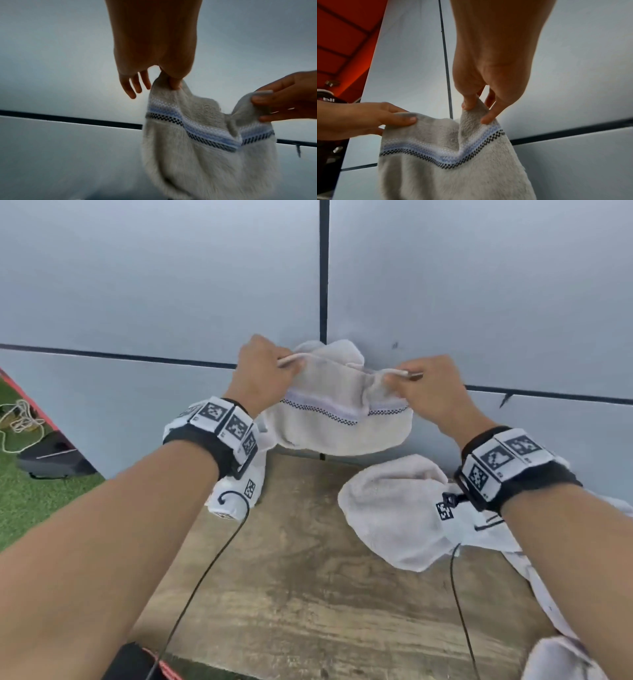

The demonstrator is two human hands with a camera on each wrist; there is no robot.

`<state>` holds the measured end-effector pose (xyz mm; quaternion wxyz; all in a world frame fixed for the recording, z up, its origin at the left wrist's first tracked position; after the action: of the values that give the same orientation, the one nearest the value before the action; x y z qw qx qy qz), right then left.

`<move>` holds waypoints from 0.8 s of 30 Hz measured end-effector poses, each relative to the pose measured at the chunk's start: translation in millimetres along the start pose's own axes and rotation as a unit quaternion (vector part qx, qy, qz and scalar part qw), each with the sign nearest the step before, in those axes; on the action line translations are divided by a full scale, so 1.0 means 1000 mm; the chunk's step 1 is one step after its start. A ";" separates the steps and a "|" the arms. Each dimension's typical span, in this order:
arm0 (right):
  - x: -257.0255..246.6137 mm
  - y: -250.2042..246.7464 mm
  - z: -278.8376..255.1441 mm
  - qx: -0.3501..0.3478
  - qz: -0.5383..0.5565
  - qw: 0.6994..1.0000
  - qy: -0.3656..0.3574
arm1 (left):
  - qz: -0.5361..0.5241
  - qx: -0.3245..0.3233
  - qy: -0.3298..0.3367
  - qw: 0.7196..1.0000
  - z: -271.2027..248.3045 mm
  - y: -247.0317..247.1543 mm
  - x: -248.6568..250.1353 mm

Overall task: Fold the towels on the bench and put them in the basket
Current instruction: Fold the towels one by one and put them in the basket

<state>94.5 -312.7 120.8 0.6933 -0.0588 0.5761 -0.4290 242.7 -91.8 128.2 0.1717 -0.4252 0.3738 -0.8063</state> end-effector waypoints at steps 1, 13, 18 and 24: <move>0.002 -0.008 0.009 0.027 -0.022 0.999 0.001 | 0.026 0.038 -0.016 0.999 0.008 -0.006 -0.006; 0.028 -0.041 0.030 0.116 -0.001 0.991 0.065 | -0.151 -0.059 -0.162 0.973 0.017 -0.018 -0.009; 0.025 -0.056 0.025 0.151 0.152 0.974 0.073 | -0.294 -0.016 -0.102 0.950 0.024 -0.019 0.012; 0.032 -0.068 0.015 0.098 0.156 0.979 0.090 | -0.227 -0.037 -0.073 0.970 0.028 -0.018 0.015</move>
<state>70.1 -382.4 140.9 0.6995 0.1383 0.5934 -0.3735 256.9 -101.5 160.3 -0.0050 -0.5629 0.2830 -0.7766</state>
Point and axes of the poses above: each hand's wrist, its own z-axis towards the middle knuckle, its own y-axis out of the palm, x = y × z, the point moved 3 cm from there along z, towards the middle knuckle, and after that the axes turned 1 degree about -y, right-handed, at the moved point
